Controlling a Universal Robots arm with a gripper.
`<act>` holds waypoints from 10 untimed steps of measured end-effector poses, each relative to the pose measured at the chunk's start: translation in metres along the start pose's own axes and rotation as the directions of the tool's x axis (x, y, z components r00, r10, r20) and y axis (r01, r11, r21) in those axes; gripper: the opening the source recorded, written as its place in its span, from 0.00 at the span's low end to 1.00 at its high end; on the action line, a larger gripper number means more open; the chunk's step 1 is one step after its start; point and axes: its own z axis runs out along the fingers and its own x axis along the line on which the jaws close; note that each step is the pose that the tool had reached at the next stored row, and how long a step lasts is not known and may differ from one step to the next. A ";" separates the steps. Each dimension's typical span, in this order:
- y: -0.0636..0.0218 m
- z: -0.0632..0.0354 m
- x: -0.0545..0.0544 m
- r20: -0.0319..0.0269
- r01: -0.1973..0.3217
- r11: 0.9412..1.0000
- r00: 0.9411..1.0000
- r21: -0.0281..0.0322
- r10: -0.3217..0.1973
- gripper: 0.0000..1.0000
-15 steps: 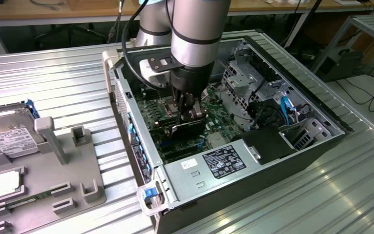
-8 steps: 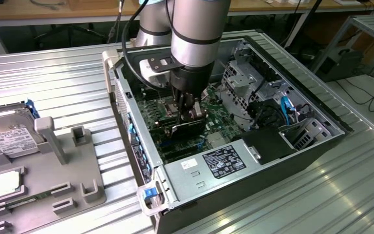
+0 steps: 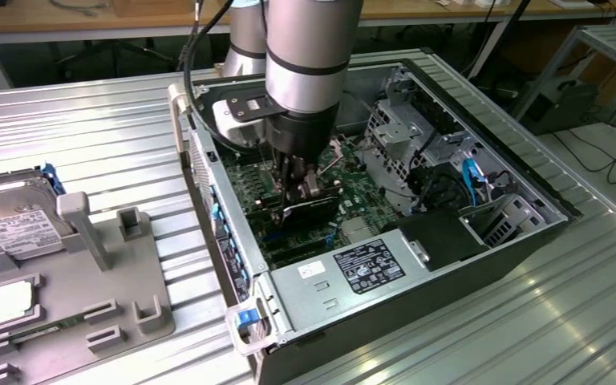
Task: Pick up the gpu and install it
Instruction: 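Press down on the gpu until it lock into place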
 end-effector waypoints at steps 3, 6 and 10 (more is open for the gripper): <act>0.0125 0.0003 0.000 0.000 0.000 1.000 1.000 0.000 0.000 0.11; 0.0168 0.0007 0.000 0.000 0.000 1.000 1.000 0.000 0.000 0.11; 0.0168 0.0006 0.000 0.000 0.000 1.000 1.000 0.000 0.000 0.11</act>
